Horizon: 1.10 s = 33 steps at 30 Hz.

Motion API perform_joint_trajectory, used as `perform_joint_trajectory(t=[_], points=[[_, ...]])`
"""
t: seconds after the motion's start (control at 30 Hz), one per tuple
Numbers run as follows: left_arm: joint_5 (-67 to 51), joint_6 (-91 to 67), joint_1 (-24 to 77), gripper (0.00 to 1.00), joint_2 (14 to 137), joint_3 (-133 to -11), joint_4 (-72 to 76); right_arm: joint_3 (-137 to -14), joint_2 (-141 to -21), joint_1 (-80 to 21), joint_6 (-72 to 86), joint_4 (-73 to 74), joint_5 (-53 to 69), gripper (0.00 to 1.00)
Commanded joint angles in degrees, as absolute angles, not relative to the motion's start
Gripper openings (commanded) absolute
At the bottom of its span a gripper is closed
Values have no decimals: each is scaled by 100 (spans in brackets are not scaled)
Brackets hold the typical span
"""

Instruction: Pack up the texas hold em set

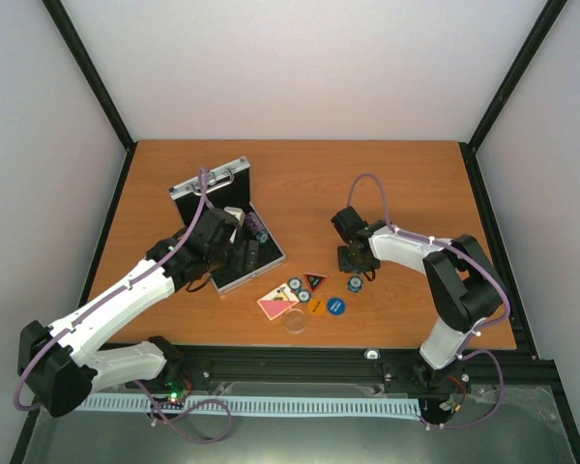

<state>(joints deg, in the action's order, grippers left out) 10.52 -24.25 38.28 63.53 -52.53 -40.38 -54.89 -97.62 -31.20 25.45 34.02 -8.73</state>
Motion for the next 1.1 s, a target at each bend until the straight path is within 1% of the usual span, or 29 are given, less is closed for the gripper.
perform_joint_trajectory(t=[0.0, 0.13, 0.17, 0.2, 0.23, 0.27, 0.37, 0.47, 0.67, 0.8, 0.9, 0.97, 1.07], points=[[1099, -2514, 3840, 100, 6272, -5352, -4058, -5390, -9830, -3085, 2548, 3718, -1010, 26], [1113, -2522, 3840, 100, 6214, -5341, -4086, -5506, -9683, -3083, 2509, 3806, -1084, 26], [1116, -2527, 3841, 100, 6192, -5339, -4087, -5524, -9651, -3085, 2505, 3836, -1100, 28], [1112, -2535, 3841, 100, 6176, -5335, -4089, -5533, -9624, -3087, 2501, 3869, -1114, 35], [1115, -2536, 3841, 100, 6159, -5322, -4089, -5525, -9597, -3085, 2490, 3889, -1124, 45], [1109, -2540, 3841, 100, 6148, -5317, -4087, -5509, -9552, -3085, 2473, 3886, -1129, 52], [1116, -2541, 3841, 100, 6111, -5287, -4088, -5463, -9474, -3085, 2442, 3884, -1124, 63], [1104, -2534, 3840, 100, 6123, -5291, -4090, -5473, -9421, -3085, 2444, 3940, -1127, 70], [1099, -2515, 3841, 100, 6177, -5331, -4061, -5502, -9184, -3085, 2515, 4033, -1214, 70], [1072, -2501, 3841, 100, 6197, -5343, -4047, -5441, -9303, -3078, 2600, 4039, -1317, 69], [1085, -2487, 3841, 100, 6180, -5331, -4062, -5414, -9449, -3023, 2643, 3965, -1239, 67], [1096, -2479, 3840, 100, 6174, -5335, -4082, -5413, -9542, -2979, 2700, 3915, -1220, 64], [1113, -2486, 3841, 100, 6150, -5313, -4095, -5422, -9629, -2948, 2771, 3833, -1195, 64]])
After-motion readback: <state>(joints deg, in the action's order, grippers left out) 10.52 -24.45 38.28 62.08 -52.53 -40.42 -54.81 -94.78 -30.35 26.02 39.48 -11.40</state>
